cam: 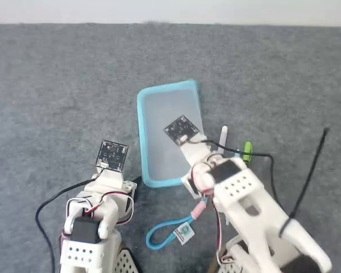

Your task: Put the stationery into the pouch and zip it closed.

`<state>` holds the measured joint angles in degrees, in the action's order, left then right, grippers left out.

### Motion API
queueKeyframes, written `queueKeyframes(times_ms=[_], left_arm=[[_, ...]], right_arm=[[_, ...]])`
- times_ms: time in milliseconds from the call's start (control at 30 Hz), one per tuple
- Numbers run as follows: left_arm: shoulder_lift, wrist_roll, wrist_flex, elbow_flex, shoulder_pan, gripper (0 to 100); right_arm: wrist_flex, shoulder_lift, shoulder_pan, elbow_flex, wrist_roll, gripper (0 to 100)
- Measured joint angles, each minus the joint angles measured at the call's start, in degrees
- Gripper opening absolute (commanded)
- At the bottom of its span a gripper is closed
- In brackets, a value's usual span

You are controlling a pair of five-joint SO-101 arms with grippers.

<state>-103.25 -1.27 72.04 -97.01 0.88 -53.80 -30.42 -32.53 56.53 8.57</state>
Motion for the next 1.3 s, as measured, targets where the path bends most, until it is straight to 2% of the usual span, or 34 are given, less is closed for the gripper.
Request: queueKeyframes(times_ms=[200, 567, 1300], left_arm=[[0.0, 0.0, 0.0, 0.0, -0.1, 20], [0.0, 0.0, 0.0, 0.0, 0.0, 20], [0.0, 0.0, 0.0, 0.0, 0.0, 20]], right_arm=[[1.3, 10.2, 4.8, -7.3, 0.0, 30.7], [1.4, 17.8, 5.5, -15.4, -2.8, 30.7], [1.4, 18.3, 5.5, -15.7, -3.1, 30.7]])
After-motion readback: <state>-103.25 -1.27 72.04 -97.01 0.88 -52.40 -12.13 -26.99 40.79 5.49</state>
